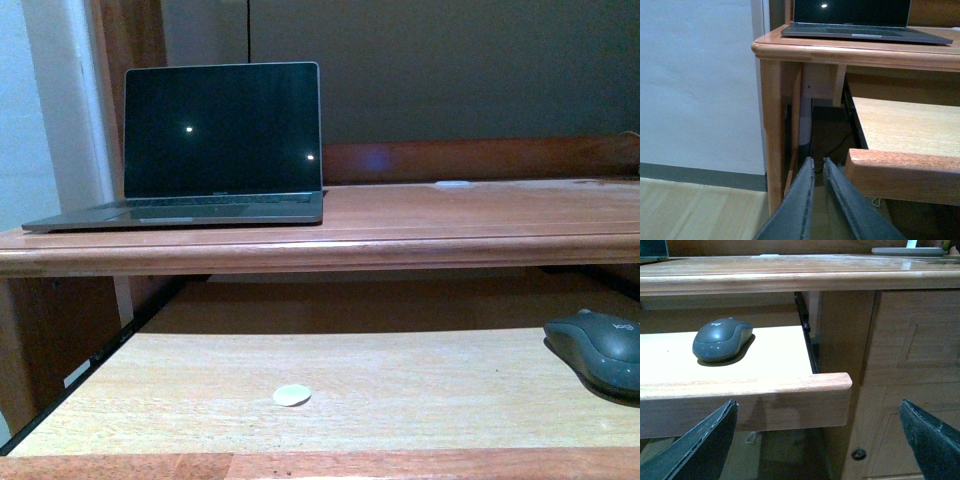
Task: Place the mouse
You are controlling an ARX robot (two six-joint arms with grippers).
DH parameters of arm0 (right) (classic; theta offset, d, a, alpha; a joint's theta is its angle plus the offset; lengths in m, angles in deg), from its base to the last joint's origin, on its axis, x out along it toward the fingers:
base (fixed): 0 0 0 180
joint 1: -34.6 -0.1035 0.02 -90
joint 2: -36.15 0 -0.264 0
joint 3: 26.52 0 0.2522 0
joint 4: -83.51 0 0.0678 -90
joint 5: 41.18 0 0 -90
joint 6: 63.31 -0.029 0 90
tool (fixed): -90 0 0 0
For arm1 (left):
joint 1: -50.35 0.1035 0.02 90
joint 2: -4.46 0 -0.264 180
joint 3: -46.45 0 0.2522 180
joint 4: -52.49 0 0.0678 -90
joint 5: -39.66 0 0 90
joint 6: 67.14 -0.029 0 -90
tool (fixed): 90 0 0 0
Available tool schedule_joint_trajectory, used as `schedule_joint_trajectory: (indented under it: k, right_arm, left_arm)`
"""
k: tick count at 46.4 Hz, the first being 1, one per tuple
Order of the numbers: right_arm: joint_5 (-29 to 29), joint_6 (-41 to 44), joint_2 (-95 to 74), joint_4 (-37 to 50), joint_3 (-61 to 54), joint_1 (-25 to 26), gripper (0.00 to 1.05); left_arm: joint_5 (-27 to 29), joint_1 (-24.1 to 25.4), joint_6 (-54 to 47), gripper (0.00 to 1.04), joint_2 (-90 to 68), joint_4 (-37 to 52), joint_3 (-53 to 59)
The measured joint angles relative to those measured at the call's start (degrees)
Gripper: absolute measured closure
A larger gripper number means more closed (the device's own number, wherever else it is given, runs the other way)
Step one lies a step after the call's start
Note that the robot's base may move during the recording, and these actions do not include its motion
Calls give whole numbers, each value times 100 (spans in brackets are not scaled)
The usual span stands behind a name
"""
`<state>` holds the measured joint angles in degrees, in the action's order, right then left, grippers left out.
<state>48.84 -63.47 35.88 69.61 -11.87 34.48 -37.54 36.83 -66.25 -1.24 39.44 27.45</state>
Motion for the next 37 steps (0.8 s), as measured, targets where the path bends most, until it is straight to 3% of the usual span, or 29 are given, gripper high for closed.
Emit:
schedule_joint_trajectory:
  k: [3,6,10,14,17,22,27,31,37]
  right_arm:
    - [0,0,0,0,0,0,7]
    - [0,0,0,0,0,0,7]
    - [9,0,0,0,0,0,7]
    - [990,-573,-367,-168,120,321,7]
    - [1427,-1141,-1073,208,293,511,7]
    - [1172,-1628,-2221,1178,719,494,7]
    - [739,-1786,-3158,1902,1226,216,7]
    - [155,-1711,-4317,2376,1943,-588,7]
    - [-184,-1370,-5152,2385,2514,-1484,7]
  left_arm:
    - [-195,203,-9,102,77,-11,59]
    - [-420,409,-22,102,144,-37,109]
    - [-1141,1003,-26,102,243,-83,166]
    - [-1182,1270,-26,102,271,-85,188]
    - [-1276,1305,-28,102,302,-83,201]
    - [-1266,1322,-28,102,490,-81,404]
    - [-1274,1322,-31,102,514,-83,474]
    - [-1276,1322,-28,102,533,-83,474]
    - [-1276,1322,-28,102,533,-83,474]
